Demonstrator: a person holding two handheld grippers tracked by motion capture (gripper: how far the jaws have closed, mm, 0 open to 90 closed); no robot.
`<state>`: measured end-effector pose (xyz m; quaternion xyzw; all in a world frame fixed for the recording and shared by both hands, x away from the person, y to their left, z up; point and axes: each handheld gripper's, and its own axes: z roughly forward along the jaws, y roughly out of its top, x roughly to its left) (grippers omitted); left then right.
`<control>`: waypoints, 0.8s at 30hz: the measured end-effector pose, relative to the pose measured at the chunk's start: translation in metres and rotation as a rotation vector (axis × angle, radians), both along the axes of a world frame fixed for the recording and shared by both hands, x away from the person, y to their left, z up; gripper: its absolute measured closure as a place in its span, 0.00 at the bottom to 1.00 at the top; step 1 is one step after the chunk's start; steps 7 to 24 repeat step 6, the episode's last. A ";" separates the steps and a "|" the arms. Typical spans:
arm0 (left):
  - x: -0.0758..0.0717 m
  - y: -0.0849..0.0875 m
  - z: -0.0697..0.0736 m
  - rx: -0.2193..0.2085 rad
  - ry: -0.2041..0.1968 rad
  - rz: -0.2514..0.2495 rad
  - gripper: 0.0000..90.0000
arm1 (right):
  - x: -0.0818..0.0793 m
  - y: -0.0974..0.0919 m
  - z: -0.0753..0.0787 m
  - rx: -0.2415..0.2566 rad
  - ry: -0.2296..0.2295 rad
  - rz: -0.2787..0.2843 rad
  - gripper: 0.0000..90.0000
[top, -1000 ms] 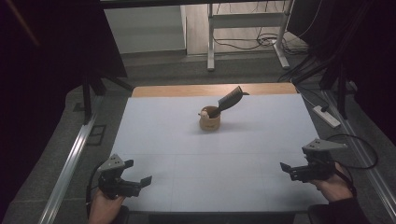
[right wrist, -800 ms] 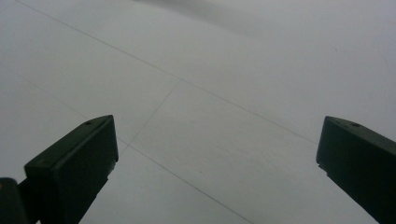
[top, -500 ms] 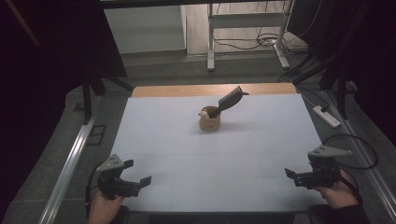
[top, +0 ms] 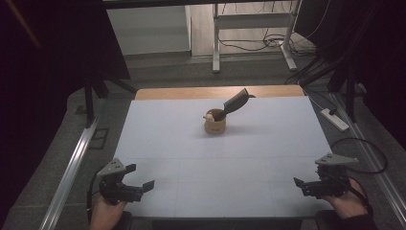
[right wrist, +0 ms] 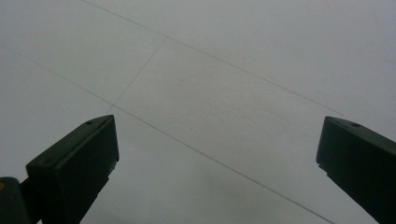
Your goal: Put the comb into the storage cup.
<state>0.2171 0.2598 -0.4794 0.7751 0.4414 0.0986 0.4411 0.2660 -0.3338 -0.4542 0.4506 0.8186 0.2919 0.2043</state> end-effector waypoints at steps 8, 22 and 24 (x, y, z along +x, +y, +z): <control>0.001 -0.001 0.000 -0.003 0.000 -0.003 0.00 | 0.001 0.001 -0.002 -0.024 0.014 -0.006 0.00; 0.001 -0.001 0.000 -0.003 0.000 -0.003 0.00 | 0.001 0.001 -0.002 -0.024 0.014 -0.006 0.00; 0.001 -0.001 0.000 -0.003 0.000 -0.003 0.00 | 0.001 0.001 -0.002 -0.024 0.014 -0.006 0.00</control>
